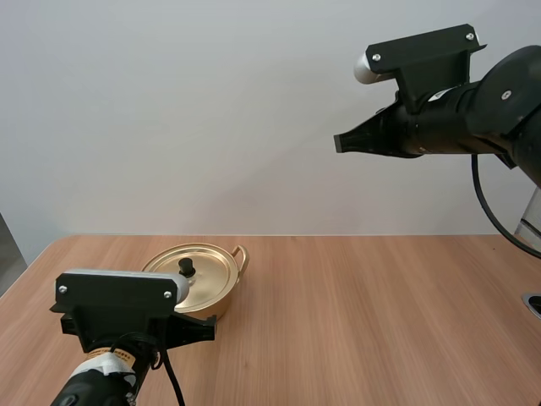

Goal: Open the pot, put the car inside, and close it

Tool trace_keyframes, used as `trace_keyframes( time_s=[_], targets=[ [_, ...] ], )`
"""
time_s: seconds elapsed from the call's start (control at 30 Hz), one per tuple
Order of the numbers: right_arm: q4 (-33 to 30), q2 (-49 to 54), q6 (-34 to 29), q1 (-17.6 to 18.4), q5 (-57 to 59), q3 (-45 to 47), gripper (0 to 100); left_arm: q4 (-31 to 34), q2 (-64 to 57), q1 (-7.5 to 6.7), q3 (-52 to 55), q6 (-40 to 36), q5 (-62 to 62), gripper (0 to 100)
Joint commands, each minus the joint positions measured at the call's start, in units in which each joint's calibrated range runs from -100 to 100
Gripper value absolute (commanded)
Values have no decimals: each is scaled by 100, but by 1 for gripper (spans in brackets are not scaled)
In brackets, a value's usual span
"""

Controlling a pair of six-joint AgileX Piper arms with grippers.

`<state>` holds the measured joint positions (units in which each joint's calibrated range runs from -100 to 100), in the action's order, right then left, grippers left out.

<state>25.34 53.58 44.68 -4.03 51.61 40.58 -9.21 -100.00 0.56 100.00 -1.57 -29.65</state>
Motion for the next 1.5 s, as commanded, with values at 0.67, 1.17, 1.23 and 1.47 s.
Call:
trace_keyframes(
  time_s=[0.67,1.17,1.23,1.47],
  targets=[
    [1559,167,1274,151,-3120,3361,0,31,0,4,0,-7,24,0],
    [1550,2315,1274,160,-5298,5428,0,31,0,4,0,-7,24,0],
    [1550,2831,1274,160,-4619,5533,0,31,0,4,0,-7,24,0],
    [1550,4519,1274,160,-1511,5554,0,31,0,4,0,-7,24,0]
  ],
)
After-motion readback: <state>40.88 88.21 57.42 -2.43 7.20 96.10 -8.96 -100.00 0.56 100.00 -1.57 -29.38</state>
